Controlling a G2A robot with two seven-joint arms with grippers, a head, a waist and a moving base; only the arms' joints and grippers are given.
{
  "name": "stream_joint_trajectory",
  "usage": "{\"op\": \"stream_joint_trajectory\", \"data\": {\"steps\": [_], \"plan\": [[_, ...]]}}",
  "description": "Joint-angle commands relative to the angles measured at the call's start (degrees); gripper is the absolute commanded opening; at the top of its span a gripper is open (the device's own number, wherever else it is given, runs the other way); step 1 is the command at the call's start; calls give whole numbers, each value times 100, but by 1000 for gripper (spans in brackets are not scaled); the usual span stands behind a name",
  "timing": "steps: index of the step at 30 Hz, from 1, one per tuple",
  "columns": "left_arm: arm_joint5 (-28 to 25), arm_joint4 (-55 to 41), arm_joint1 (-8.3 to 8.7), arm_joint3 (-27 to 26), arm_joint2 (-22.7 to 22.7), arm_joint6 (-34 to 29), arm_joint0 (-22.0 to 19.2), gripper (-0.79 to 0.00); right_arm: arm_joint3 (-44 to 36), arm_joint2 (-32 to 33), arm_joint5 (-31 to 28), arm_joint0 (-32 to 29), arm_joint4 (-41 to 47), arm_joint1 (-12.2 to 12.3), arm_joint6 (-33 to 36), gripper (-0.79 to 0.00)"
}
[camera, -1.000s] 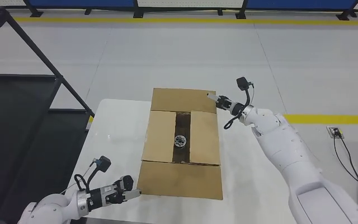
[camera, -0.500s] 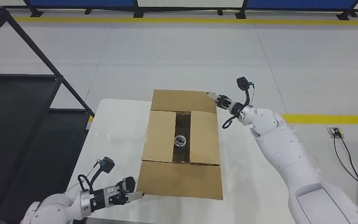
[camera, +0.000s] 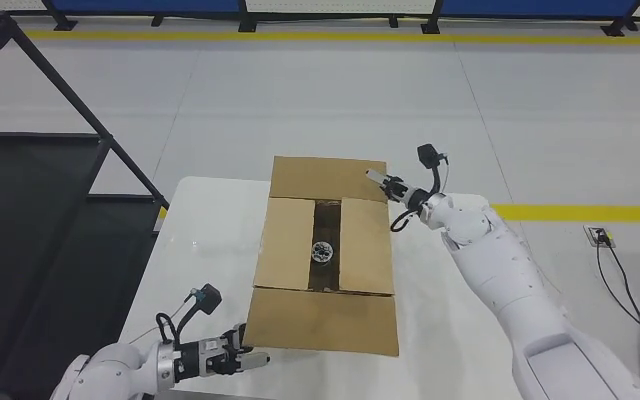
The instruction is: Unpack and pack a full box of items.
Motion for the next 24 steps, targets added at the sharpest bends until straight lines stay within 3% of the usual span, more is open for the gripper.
{"op": "stream_joint_trajectory", "data": {"steps": [1, 9, 15, 20, 24], "plan": [[-7, -88, 13, -38, 0, 48, -17, 0, 81, 85, -185, 30, 181, 12, 208, 0], [133, -319, 38, -229, 60, 526, -141, 0, 160, 440, -991, 59, 891, 100, 1066, 0], [563, 220, 31, -343, 122, 1362, -437, 0, 55, 690, -1354, 98, 1356, 205, 1787, 0], [993, 1045, 17, -444, 330, 1982, -651, 0, -201, 828, -1319, 140, 1580, 308, 2500, 0], [1239, 1361, -3, -407, 634, 2176, -848, 0, -487, 876, -866, 178, 1698, 392, 3333, 0]]}}
